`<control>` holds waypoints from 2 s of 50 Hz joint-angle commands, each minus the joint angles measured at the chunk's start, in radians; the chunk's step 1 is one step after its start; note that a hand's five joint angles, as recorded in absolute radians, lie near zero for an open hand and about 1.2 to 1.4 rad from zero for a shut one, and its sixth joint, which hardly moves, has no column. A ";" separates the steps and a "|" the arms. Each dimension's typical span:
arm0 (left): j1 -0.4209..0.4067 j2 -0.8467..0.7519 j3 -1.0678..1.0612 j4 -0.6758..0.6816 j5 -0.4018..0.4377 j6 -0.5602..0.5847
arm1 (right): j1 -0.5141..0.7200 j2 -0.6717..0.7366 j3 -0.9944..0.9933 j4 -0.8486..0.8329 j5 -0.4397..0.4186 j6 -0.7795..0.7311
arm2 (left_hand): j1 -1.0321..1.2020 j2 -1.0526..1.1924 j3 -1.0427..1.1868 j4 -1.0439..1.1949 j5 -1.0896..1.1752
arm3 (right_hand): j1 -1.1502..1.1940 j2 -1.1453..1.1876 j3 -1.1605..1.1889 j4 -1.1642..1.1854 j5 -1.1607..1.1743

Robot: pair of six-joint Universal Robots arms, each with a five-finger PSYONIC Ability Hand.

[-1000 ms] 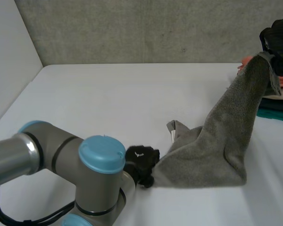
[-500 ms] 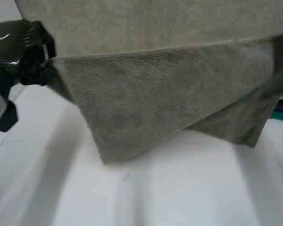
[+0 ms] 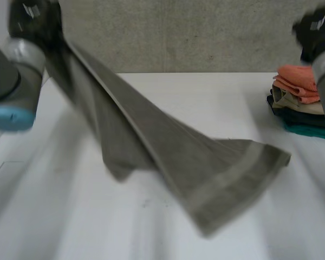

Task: Fold the laundry.

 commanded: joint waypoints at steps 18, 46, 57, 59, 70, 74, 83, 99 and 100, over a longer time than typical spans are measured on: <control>-0.016 0.105 -0.246 0.251 -0.006 0.041 | 0.198 -0.009 0.293 0.055 0.021 0.220 | 0.233 0.198 0.203 0.196 0.255 | -0.721 -0.754 -0.760 -0.770 -0.777; -0.160 0.532 -0.223 0.130 0.056 0.032 | 0.574 0.270 0.057 0.157 -0.046 1.031 | 0.233 0.198 0.203 0.196 0.255 | -0.978 -1.011 -1.017 -1.027 -1.034; -0.281 0.567 -0.172 0.120 0.048 0.032 | 0.654 0.442 -0.176 0.154 -0.063 1.177 | 0.233 0.198 0.203 0.196 0.255 | -0.942 -0.974 -0.981 -0.990 -0.998; -0.284 0.564 -0.172 0.120 0.047 0.032 | 0.664 0.458 -0.193 0.145 -0.084 1.217 | 0.233 0.198 0.203 0.196 0.255 | -0.512 -0.544 -0.550 -0.560 -0.568; -0.275 0.550 -0.203 0.098 0.022 0.038 | 0.539 0.342 -0.144 0.197 -0.065 1.063 | 0.233 0.198 0.203 0.196 0.255 | 0.243 0.211 0.205 0.195 0.188; -0.249 0.559 -0.273 0.045 0.021 0.039 | 0.377 0.257 -0.136 0.232 -0.062 0.834 | 0.233 0.198 0.203 0.196 0.255 | 0.243 0.211 0.205 0.195 0.188; -0.141 0.579 -0.563 -0.030 0.022 0.039 | 0.306 0.261 -0.205 0.232 -0.075 0.511 | 0.233 0.198 0.203 0.196 0.255 | 0.243 0.211 0.205 0.195 0.188; -0.129 0.426 -0.849 -0.035 0.016 0.024 | 0.281 0.511 -0.281 0.212 -0.169 0.238 | 0.233 0.198 0.203 0.196 0.255 | -0.965 -0.997 -1.004 -1.013 -1.021; -0.129 0.426 -0.849 -0.035 0.016 0.024 | 0.281 0.505 -0.276 0.211 -0.169 0.237 | 0.233 0.198 0.203 0.196 0.255 | -0.978 -1.011 -1.017 -1.027 -1.034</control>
